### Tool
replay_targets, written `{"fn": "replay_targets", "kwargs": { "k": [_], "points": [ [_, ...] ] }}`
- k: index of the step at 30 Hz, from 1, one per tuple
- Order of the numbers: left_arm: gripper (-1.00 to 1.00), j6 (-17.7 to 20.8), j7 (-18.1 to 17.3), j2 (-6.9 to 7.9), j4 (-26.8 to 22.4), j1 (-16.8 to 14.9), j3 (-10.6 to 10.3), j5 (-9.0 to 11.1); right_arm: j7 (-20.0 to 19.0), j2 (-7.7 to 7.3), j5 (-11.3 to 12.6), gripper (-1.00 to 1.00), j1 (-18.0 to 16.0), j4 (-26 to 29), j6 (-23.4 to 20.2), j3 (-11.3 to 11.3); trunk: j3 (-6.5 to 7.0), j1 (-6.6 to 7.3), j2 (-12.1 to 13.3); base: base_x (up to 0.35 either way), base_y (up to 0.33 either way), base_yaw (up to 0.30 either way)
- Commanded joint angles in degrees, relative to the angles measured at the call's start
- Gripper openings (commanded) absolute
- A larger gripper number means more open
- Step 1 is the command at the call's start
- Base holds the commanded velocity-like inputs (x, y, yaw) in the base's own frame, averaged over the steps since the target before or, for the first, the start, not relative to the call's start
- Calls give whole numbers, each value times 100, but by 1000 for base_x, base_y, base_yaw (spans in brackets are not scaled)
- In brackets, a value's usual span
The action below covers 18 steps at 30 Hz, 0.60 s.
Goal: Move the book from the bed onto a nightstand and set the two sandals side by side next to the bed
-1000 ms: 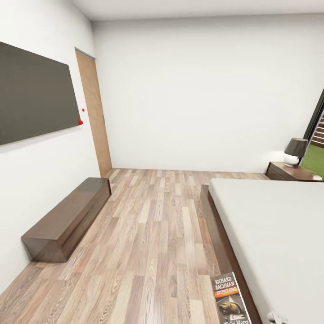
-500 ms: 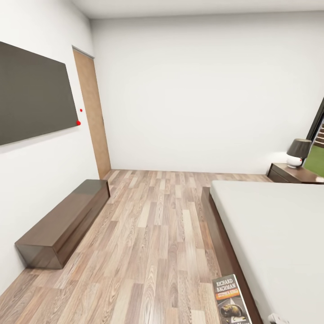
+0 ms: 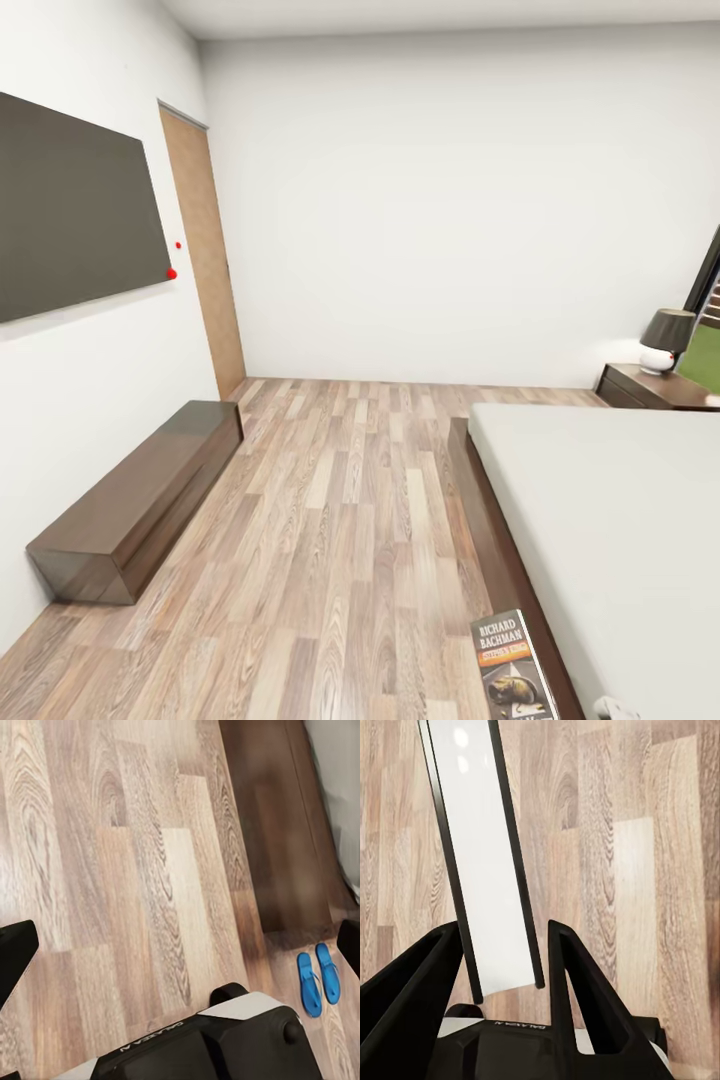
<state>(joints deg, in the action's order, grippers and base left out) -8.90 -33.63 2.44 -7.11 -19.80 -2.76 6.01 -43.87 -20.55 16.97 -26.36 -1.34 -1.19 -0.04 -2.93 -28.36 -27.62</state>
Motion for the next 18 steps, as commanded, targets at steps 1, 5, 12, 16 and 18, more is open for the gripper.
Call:
{"fn": "replay_targets", "kwargs": {
  "k": [1,5,12,16,18],
  "points": [
    [100,-9,-21,1,8,-6,-32,58,-25,-1,35,-100,-10,-14,-13,-5,-12,-6,-11,297,0,0],
    [100,-7,-21,1,8,-6,-32,58,-22,-1,35,-100,-9,-14,-13,6,-12,-6,-11,315,0,0],
    [100,-7,-21,0,8,-6,-32,58,-18,3,35,-100,-10,-13,-13,12,-12,-6,-11,326,0,0],
    [100,-7,-21,-1,8,-6,-32,58,-16,28,33,-100,-9,-12,-13,6,-12,-6,-11,330,0,0],
    [100,-7,-21,-1,8,-6,-32,58,-16,69,31,-100,-8,-11,-13,1,-12,-6,-11,330,0,0]
  ]
}}
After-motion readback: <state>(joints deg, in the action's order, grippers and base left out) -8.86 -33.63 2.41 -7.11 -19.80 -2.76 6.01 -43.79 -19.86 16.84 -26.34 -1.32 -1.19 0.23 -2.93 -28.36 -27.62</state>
